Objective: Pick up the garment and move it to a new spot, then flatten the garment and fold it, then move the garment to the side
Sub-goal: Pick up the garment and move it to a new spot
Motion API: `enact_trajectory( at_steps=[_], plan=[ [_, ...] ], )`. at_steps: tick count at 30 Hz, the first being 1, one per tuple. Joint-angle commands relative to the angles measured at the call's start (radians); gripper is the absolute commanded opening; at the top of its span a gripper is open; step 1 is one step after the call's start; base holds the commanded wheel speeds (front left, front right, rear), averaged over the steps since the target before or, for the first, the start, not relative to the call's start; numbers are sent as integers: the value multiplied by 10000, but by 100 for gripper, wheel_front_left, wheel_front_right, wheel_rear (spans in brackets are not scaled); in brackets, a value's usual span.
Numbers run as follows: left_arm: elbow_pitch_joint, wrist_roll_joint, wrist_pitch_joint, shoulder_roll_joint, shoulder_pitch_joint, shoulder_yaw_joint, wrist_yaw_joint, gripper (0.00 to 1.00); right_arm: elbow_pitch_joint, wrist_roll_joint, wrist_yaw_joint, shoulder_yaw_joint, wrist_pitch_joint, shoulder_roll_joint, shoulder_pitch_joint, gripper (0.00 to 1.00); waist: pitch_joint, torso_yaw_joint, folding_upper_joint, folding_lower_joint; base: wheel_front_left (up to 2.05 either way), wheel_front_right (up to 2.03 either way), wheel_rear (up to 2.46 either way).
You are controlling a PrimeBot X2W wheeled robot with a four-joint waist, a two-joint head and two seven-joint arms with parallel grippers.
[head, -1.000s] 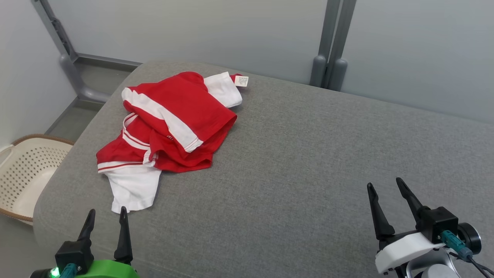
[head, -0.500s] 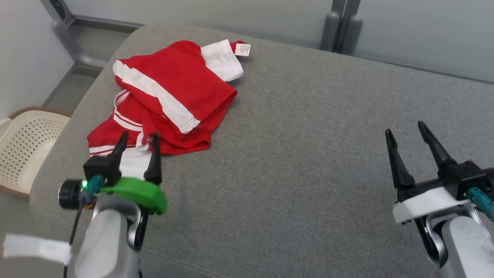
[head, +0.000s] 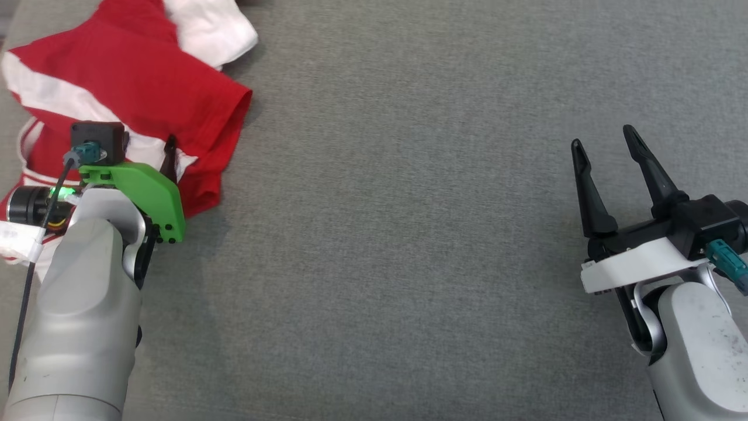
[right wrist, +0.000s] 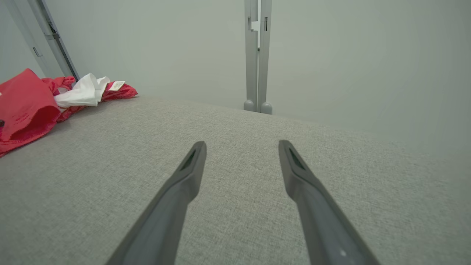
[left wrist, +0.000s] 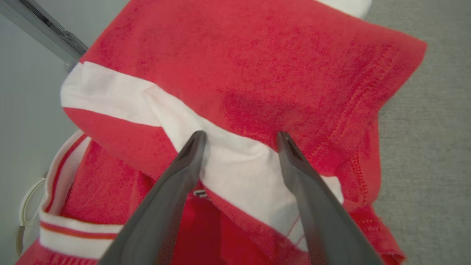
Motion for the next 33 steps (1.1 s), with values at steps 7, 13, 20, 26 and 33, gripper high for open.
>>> enact_trajectory(
  at_steps=[7, 13, 20, 26, 33],
  plan=[
    [1018, -217, 377, 85, 168, -45, 27, 0, 99, 48, -3, -263, -30, 287, 397, 100, 193, -1329, 0, -3, 0, 0, 0],
    [620, -424, -96, 50, 395, -51, -6, 0, 237, 12, -3, -446, -30, 446, 918, 100, -504, -1058, 0, -3, 0, 0, 0],
    [-1399, -801, 118, 272, 984, -147, -76, 0, 432, 24, -3, -562, -30, 567, 1642, 100, -1644, -709, 0, -3, 0, 0, 0],
    [-4651, -1813, 1207, 544, 1927, -60, -117, 0, 483, 63, -3, -632, -30, 694, 2163, 100, -2479, -656, 0, -3, 0, 0, 0],
    [-8638, -2690, 2796, 851, 3017, 268, 60, 0, 448, 73, -3, -619, -30, 923, 2383, 100, -2993, -1080, 0, -3, 0, 0, 0]
  ],
)
